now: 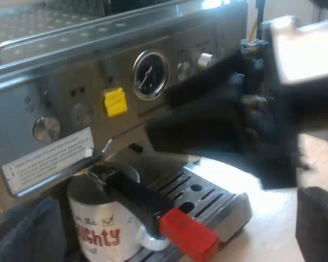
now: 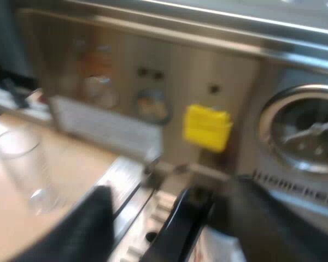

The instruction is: Place mug into machine

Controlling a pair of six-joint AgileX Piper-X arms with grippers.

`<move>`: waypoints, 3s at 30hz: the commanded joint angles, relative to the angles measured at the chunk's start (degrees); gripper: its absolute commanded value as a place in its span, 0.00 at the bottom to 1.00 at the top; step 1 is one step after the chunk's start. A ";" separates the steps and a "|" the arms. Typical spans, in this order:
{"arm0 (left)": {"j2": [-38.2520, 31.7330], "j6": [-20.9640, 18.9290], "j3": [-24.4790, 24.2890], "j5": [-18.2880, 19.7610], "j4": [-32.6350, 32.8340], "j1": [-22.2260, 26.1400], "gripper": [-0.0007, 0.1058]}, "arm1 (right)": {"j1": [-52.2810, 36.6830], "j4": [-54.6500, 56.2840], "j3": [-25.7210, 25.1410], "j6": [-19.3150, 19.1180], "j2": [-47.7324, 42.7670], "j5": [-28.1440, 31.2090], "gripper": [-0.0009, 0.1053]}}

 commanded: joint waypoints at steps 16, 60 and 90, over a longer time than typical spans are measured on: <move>14.90 -13.16 -16.56 -6.17 3.44 2.25 0.82 | -11.31 27.61 -0.62 1.57 -22.68 -8.72 0.73; -16.43 -1.23 -21.24 -14.36 30.20 21.31 0.82 | -71.09 62.63 12.53 -5.81 -72.20 -44.46 0.73; -18.06 -1.22 -1.41 -11.26 26.13 21.12 0.82 | -70.99 54.96 26.58 -6.64 -78.28 -48.24 0.73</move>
